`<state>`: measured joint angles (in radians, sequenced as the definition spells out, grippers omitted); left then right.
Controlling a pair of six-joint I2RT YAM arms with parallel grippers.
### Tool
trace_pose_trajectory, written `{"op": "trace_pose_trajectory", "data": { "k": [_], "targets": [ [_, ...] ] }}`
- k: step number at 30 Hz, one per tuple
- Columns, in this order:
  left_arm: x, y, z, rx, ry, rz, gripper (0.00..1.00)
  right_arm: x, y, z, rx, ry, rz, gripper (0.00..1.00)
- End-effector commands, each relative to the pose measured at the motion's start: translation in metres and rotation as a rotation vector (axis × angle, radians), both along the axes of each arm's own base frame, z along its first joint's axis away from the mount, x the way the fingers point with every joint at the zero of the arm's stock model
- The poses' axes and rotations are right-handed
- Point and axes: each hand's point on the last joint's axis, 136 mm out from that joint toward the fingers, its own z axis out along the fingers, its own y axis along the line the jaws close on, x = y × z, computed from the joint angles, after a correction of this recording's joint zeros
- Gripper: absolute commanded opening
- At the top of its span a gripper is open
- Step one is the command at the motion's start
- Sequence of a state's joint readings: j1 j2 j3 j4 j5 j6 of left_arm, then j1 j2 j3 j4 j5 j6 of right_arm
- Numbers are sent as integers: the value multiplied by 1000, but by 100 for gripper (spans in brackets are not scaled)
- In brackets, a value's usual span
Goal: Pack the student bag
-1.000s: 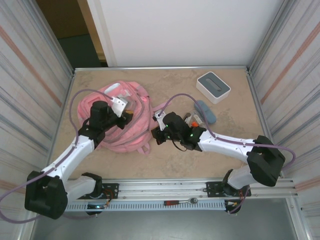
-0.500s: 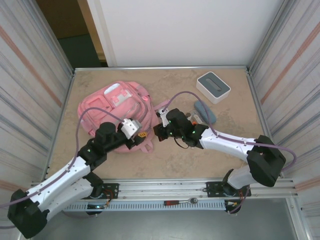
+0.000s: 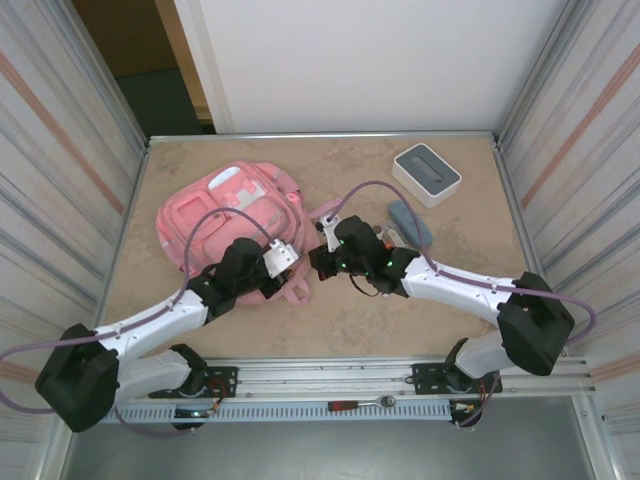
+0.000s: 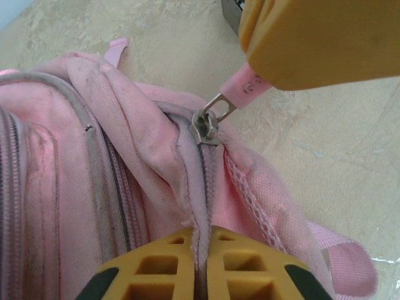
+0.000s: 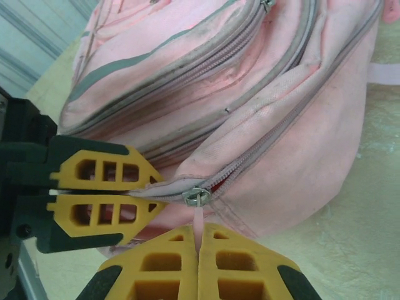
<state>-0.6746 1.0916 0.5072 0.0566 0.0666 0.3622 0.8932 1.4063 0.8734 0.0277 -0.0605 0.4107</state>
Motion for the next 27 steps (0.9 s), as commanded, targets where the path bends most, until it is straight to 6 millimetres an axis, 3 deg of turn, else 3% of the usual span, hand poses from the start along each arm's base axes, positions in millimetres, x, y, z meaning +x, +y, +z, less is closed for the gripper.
{"op": "trace_pose_trajectory", "data": {
  "k": [1,6,16,22,27],
  "targets": [
    [-2,-3,26,-68,-90,-26,3,22,-23,16,-29,-57,-132,0],
    [-15,0,46,-149,-159,-64,0,45,-52,5,-156,-86,-282,0],
    [-27,2,54,-209,-192,-103,1,83,-81,-1,-219,-77,-418,0],
    [-24,18,59,-251,-203,-49,1,107,-75,-11,-191,-25,-396,0],
    [-16,45,66,-311,-234,72,5,122,-58,-16,-137,29,-331,0]
  ]
}}
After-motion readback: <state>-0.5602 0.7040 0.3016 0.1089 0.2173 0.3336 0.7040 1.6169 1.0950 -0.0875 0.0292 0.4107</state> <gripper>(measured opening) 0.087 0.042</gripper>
